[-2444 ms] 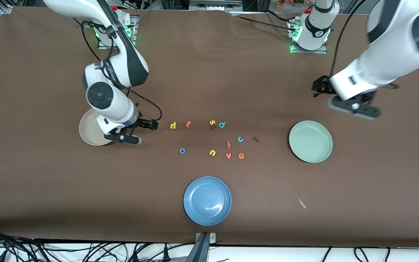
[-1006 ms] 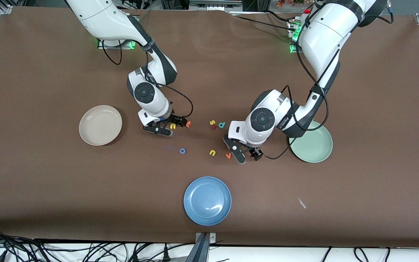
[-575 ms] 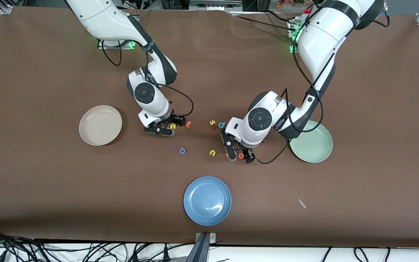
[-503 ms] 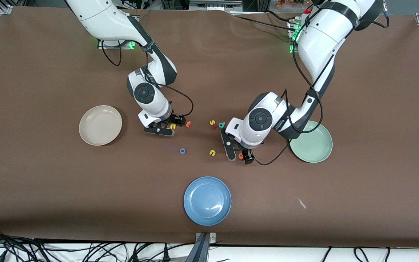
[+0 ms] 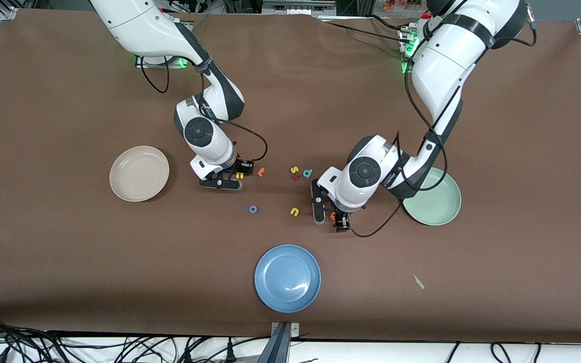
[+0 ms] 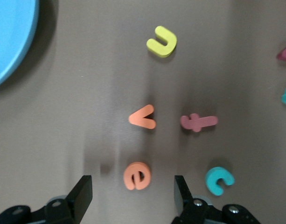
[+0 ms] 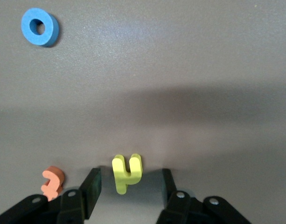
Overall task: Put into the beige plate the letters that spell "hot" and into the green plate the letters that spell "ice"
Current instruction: 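Grasp the yellow letter with the right gripper while the left gripper grasps the orange letter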
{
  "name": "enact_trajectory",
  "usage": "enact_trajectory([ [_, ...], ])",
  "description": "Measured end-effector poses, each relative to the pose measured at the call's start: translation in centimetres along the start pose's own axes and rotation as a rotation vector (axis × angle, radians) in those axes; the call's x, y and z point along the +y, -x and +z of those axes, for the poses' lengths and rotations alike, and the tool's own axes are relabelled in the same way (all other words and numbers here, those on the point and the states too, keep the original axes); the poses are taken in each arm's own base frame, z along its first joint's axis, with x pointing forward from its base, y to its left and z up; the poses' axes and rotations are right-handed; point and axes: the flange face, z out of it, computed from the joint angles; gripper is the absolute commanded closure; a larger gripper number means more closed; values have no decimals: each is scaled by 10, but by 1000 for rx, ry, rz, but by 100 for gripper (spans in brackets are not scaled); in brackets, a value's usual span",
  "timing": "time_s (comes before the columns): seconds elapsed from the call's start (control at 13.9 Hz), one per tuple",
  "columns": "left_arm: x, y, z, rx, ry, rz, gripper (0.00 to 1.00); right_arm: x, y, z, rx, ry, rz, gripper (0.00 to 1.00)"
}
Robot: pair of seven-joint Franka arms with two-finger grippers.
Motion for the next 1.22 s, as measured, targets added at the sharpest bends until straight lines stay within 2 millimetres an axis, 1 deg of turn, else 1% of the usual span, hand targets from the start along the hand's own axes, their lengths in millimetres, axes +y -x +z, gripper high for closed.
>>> enact_trajectory([
  [0.07,-3,0,2,2,-2,6,24,0,0,0,0,4,-4,50],
  [0.14,-4,0,5,4,-2,9,34,1,-1,0,-1,6,-4,53],
  [0.22,-4,0,8,4,1,10,35,1,-1,0,-2,7,-5,57],
  [0.29,-3,0,12,1,3,16,35,1,-1,0,-3,9,-5,61],
  [0.36,-3,1,15,-4,2,27,35,1,-2,0,-3,11,-8,67],
  [0.43,-3,1,17,-11,0,35,35,1,-2,-1,-1,13,-12,70],
  [0.5,-2,1,20,-15,1,38,35,1,-2,0,-2,14,-13,78],
  [0.58,-2,2,22,-16,3,40,35,1,-3,0,-1,15,-15,88],
  [0.65,-2,1,22,-15,3,41,39,-1,-4,-5,3,12,-17,98],
  [0.72,-2,1,22,-14,1,42,52,-2,-4,-4,3,11,-18,100],
  [0.79,-2,0,22,-14,1,43,72,-2,-5,-2,2,11,-18,100],
  [0.86,-2,0,22,-14,1,45,89,-3,-5,-2,0,12,-18,100],
  [0.93,-1,-2,21,-13,1,48,96,-3,-6,-3,-8,17,-18,100],
  [1.01,0,-4,21,-12,1,52,100,-4,-8,-4,-28,31,-17,100],
  [1.08,0,-7,18,-11,-5,58,100,-3,-15,-10,-53,54,-15,100],
  [1.22,0,-9,16,-10,-11,60,100,4,-37,-37,-86,104,-32,100],
])
